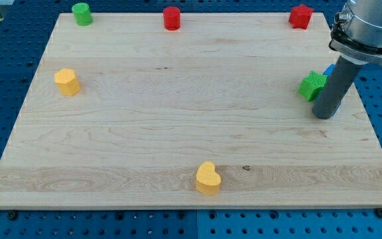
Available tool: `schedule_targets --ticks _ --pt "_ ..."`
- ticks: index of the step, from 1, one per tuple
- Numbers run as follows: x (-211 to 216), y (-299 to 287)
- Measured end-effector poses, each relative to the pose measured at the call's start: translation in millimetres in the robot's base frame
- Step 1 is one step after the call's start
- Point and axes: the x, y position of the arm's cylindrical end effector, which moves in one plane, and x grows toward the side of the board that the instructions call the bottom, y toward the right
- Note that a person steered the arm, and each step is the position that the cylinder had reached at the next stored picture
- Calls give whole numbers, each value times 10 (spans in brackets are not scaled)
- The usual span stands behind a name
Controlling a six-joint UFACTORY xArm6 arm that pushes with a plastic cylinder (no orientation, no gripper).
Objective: Push the green circle below to the red circle
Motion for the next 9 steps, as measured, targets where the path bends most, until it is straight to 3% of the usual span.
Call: schedule_targets --ticks 3,4,5,8,9 --pt "-5 165" --pt "-6 -225" --pt "-162 -1394" --pt "-2206 -4206" --pt "-2372 -5204"
